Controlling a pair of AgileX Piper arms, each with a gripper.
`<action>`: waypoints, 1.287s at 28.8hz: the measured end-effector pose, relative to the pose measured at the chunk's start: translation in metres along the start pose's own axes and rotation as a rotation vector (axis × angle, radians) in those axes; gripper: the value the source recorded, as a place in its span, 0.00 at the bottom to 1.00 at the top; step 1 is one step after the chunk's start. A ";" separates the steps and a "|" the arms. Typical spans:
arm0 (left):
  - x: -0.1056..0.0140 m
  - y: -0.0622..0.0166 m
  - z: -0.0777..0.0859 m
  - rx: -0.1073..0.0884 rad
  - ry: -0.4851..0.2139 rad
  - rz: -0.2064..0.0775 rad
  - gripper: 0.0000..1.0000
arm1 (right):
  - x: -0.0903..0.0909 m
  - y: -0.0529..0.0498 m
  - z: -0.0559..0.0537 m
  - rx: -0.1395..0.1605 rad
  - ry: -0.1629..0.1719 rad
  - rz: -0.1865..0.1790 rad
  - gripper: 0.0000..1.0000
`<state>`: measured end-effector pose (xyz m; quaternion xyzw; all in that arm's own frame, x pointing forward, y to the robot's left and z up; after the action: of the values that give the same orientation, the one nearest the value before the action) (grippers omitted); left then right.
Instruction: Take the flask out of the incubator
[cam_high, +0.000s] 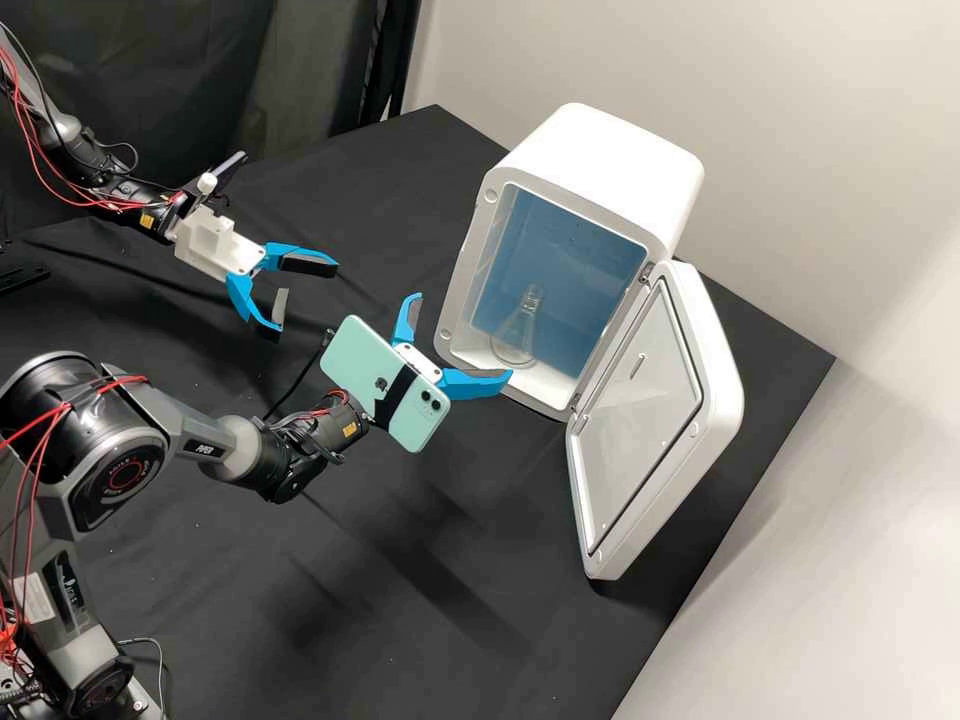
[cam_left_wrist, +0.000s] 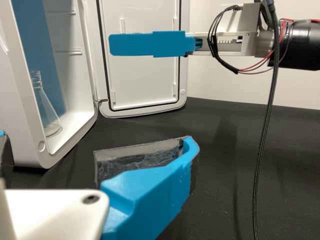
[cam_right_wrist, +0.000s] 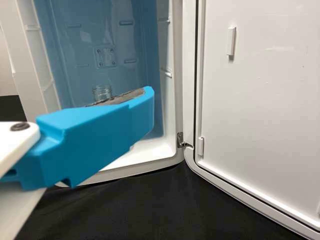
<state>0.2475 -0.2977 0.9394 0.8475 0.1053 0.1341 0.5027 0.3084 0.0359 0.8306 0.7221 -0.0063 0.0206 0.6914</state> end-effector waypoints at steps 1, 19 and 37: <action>0.000 0.0000 0.000 0.000 0.000 0.000 1.00 | 0.000 0.000 0.000 0.000 0.000 0.000 1.00; 0.000 -0.0010 0.000 -0.002 0.001 -0.003 1.00 | 0.000 0.000 0.001 0.006 -0.001 0.002 1.00; 0.000 -0.0014 -0.001 -0.002 0.001 -0.004 1.00 | -0.001 0.002 0.020 0.028 -0.042 0.029 1.00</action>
<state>0.2478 -0.2964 0.9385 0.8466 0.1072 0.1335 0.5040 0.3079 0.0162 0.8320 0.7317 -0.0308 0.0154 0.6807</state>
